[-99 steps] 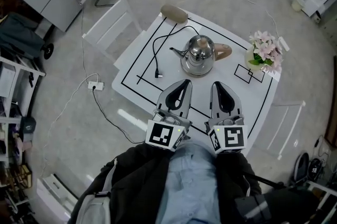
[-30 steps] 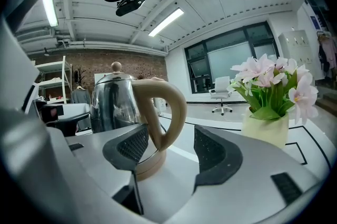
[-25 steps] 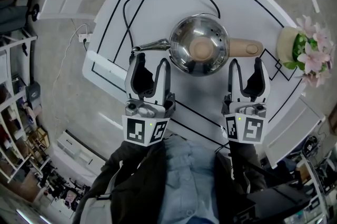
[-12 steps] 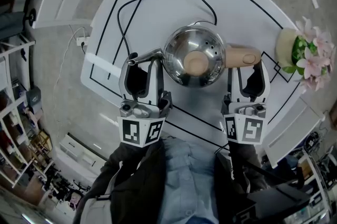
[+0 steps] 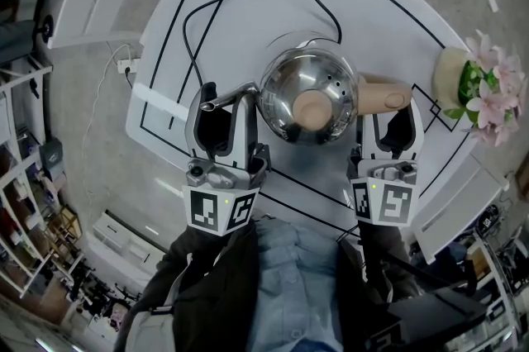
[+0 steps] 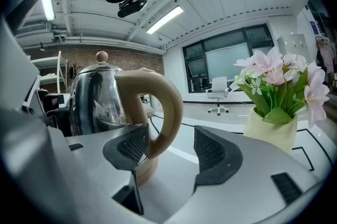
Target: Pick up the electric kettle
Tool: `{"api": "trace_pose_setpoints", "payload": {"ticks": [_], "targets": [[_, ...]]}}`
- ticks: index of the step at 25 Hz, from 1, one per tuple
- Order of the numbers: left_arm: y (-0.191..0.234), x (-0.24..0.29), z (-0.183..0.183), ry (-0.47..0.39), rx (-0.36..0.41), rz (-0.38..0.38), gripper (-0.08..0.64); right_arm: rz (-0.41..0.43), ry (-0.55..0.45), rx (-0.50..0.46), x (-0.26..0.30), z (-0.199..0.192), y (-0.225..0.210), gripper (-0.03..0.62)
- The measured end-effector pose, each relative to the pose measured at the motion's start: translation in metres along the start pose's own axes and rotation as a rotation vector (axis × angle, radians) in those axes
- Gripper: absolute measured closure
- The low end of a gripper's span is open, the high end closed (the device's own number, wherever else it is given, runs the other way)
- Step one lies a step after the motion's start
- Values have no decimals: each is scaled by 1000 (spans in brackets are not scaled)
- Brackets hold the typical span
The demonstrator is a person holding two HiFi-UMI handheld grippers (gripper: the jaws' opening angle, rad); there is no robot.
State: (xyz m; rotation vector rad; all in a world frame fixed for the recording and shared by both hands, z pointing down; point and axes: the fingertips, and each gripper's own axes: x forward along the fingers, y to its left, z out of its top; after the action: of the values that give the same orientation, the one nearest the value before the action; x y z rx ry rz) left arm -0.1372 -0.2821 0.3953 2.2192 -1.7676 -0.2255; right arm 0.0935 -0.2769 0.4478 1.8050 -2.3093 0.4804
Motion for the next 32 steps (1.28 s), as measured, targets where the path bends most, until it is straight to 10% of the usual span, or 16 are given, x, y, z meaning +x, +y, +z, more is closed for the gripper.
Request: {"api": "trace_pose_setpoints", "payload": {"ticks": [32], "targets": [[-1, 22, 13, -24, 33, -31, 356, 4, -46, 20, 22, 13, -11, 336]]}}
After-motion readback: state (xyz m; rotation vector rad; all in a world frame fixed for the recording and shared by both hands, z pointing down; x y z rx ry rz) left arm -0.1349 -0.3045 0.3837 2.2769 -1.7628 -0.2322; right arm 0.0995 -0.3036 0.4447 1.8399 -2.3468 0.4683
